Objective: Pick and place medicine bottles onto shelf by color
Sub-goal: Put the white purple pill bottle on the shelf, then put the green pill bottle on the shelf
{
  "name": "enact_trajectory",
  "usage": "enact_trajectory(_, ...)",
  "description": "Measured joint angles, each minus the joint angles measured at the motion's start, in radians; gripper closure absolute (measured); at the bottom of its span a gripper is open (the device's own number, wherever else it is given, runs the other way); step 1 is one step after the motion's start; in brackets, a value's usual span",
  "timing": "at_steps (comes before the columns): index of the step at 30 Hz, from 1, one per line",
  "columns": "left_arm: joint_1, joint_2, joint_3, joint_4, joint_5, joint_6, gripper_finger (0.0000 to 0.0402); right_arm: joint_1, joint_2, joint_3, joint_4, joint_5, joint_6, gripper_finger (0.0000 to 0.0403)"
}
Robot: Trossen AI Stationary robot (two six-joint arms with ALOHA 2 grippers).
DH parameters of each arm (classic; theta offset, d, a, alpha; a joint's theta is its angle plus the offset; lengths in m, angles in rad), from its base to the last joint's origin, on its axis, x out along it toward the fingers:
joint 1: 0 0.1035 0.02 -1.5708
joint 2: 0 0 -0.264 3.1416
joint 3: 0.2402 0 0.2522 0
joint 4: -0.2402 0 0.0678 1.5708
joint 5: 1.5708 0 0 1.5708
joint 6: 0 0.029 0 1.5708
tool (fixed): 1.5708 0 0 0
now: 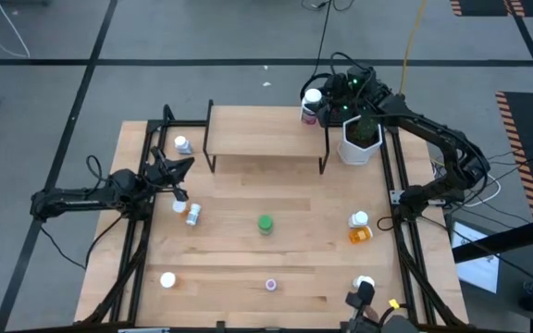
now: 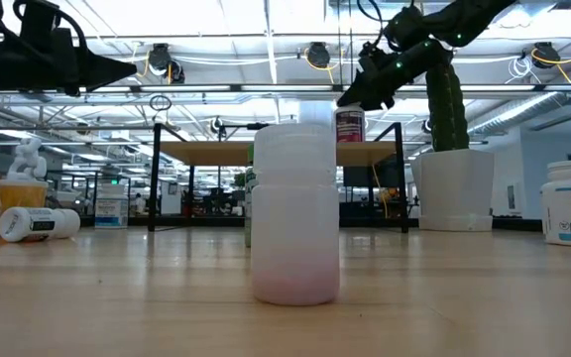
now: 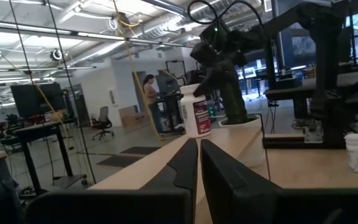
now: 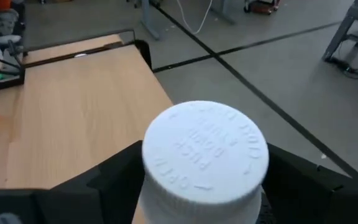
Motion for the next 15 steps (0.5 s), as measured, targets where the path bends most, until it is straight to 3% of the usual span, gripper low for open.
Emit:
enact_trajectory(10, 0.000, 0.000, 0.000, -0.013, 0.001, -0.016, 0.0380, 0.005, -0.115, 0.000, 0.026, -0.005, -0.024, 0.0093)
enact_trajectory(15, 0.000, 0.000, 0.000, -0.014, 0.054, -0.028, 0.0380, 0.062, -0.208, -0.008, 0.014, -0.024, -0.005, 0.0093)
